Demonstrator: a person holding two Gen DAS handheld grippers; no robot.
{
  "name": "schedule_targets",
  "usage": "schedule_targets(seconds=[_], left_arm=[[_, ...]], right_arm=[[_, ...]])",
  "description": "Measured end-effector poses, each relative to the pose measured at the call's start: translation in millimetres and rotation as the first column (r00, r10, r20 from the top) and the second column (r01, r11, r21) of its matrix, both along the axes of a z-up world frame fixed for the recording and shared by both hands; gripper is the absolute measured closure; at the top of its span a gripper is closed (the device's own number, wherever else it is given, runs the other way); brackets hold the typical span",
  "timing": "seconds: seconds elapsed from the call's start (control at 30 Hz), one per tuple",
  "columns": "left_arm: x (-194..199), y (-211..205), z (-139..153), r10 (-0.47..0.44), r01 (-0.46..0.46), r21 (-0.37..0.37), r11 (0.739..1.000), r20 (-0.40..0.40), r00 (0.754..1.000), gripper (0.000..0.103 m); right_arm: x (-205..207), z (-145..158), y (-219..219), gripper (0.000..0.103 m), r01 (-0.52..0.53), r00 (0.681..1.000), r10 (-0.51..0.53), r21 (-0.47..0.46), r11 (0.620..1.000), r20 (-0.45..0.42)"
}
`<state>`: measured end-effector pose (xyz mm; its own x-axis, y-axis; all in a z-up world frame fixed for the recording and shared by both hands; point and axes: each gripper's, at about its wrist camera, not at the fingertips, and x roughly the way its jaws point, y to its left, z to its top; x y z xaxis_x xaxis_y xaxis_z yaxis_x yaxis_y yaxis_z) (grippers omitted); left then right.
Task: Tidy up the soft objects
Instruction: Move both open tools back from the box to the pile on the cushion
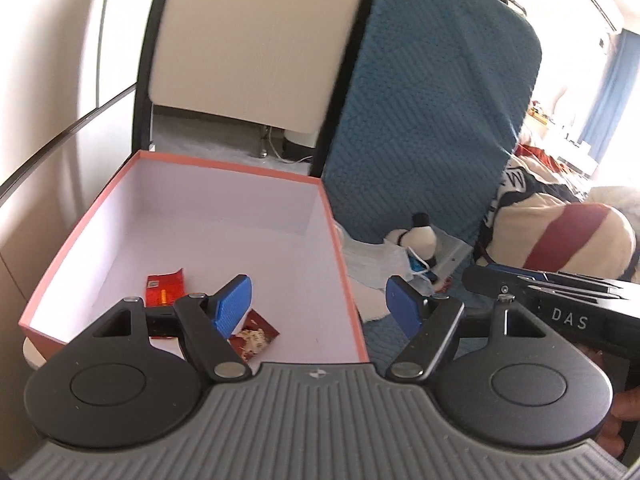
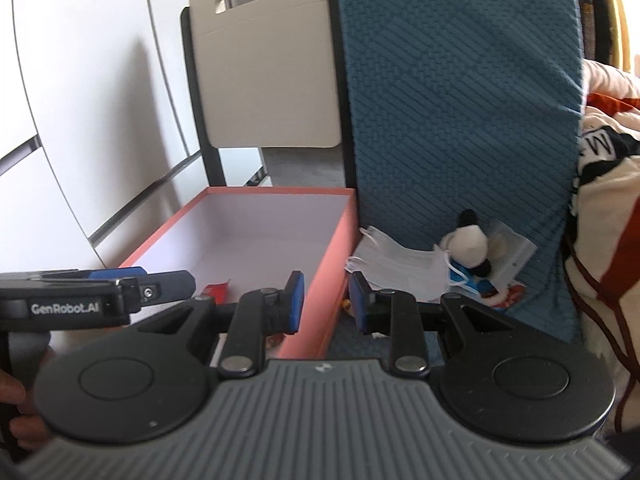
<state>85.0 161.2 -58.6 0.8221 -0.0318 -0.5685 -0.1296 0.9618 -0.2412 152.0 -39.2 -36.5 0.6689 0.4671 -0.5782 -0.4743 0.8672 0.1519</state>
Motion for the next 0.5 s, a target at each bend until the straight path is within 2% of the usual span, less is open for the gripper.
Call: schedule_targets(seconds=[0.13, 0.5], left_arm=[[-5, -14, -2, -0.017, 0.017, -0.024, 1.0, 0.004, 1.0, 0.025], [-18, -51, -7, -0.065, 0.066, -0.032, 0.997, 0.004, 0.998, 0.025]], right_arm=[[-8, -2, -14, 0.074, 0.021, 1.0, -0.021, 0.002, 1.0, 0.0], [-28, -6, -47, 0.074, 0.061, 0.998, -0.061, -0.019, 0.998, 0.009]])
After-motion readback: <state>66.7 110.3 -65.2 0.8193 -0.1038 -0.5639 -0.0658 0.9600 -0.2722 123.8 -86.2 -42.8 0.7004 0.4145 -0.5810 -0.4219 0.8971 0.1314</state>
